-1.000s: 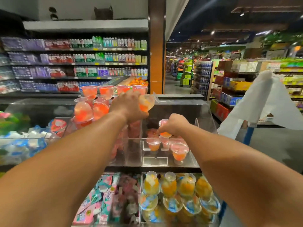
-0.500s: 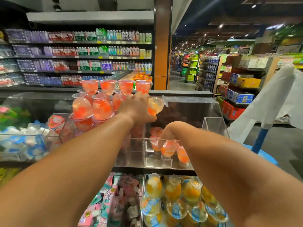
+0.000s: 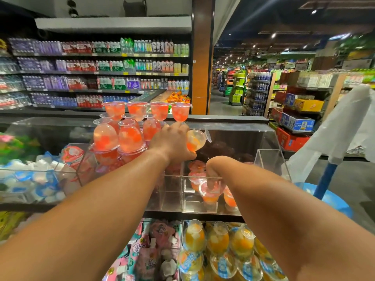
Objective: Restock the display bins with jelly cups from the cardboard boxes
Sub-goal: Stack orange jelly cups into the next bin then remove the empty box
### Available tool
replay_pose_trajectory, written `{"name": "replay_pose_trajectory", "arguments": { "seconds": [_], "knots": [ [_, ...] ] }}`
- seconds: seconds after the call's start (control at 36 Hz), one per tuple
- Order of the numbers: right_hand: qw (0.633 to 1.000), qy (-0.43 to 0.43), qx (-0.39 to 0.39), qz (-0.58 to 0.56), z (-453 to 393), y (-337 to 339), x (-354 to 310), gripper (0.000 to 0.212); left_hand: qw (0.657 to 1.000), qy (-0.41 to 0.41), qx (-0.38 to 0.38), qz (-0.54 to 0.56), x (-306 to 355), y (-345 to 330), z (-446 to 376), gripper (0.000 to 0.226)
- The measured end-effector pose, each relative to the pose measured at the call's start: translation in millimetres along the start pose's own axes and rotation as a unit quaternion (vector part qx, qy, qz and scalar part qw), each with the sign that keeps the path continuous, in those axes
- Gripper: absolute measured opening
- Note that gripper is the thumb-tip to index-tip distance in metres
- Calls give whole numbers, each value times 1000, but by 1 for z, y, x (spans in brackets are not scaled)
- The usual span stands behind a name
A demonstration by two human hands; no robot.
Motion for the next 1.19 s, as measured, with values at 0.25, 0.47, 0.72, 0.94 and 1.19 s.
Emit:
{"name": "replay_pose_trajectory", "arguments": {
  "seconds": [0.25, 0.47, 0.72, 0.94, 1.19],
  "knots": [
    [998, 36, 34, -46, 19, 56, 24, 59, 997, -23, -27, -65, 7, 8, -8, 72],
    [964, 187, 142, -127, 69, 104, 5, 77, 990, -71, -14, -124, 44, 24, -20, 57],
    [962, 167, 162, -144, 46, 100, 27, 46, 992, -114, -1, -49, 57, 4, -27, 106],
    [903, 203, 172, -337, 40, 106, 52, 36, 972, -37, -69, 224, 47, -2, -33, 77],
    [901, 119, 215, -357, 11, 84, 72, 82, 981, -11, -26, 190, 42, -6, -38, 52]
  ]
}}
Point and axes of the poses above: each hand's wrist, its own z-axis away from the middle knuckle, its own y-axis out of the back of the hand, x = y × z, the point moved 8 cm from there along -z, towards the middle knuckle, and after that the axes turned 5 degrees about -x, right-handed, at the moved point
